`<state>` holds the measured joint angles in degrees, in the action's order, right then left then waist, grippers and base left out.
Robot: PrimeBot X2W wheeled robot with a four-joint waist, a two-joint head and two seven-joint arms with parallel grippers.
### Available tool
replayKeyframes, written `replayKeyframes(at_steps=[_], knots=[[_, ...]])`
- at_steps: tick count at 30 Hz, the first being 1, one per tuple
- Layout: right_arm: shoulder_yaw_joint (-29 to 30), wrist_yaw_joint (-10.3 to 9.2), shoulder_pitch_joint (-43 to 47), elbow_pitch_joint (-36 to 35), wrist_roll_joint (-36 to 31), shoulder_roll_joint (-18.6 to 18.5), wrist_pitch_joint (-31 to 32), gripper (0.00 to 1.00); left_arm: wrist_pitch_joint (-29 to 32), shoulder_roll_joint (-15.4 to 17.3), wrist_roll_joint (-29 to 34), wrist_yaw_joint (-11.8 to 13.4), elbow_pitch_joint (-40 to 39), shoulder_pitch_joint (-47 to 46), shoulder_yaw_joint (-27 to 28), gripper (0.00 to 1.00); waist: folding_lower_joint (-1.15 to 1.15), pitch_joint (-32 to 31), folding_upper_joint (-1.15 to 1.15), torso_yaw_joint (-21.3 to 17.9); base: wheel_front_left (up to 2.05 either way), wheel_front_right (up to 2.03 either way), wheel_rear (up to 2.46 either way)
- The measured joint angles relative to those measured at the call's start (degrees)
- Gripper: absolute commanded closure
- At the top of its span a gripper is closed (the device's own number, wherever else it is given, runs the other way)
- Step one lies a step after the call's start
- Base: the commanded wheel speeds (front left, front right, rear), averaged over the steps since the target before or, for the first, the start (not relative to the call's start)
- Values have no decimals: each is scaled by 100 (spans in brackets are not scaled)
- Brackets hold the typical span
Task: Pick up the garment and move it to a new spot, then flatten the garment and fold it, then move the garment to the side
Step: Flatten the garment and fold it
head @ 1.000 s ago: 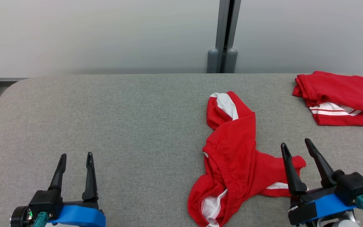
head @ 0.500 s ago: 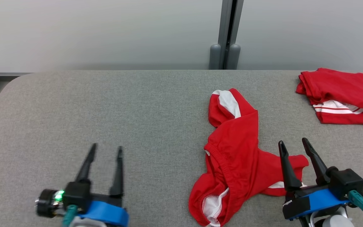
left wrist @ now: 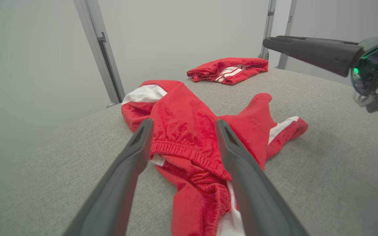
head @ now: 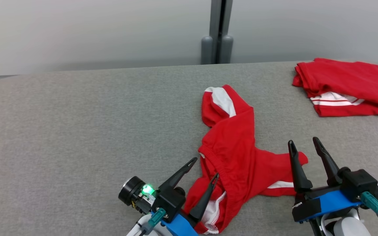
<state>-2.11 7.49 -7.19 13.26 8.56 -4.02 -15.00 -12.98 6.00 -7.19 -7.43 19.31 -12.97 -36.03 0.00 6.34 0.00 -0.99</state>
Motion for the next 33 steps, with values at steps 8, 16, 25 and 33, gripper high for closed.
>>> replayKeyframes(at_steps=[8,16,25,33], knots=[[76,0,-84,-10,9,1,-2,0,100,175,-576,-1,547,-493,-1073,0,0,161,0,-339,0,0,0],[89,0,-86,-52,8,13,-2,0,152,252,-1009,-1,1004,-715,-1650,0,0,234,0,-491,0,0,0],[81,0,-176,-70,18,15,-2,0,127,285,-1483,-1,1588,-898,-2105,0,0,323,0,-613,0,0,0],[46,0,-199,-69,19,10,-2,0,-27,45,-1831,-1,1883,-1318,-2415,38,0,309,0,-696,0,0,0]])
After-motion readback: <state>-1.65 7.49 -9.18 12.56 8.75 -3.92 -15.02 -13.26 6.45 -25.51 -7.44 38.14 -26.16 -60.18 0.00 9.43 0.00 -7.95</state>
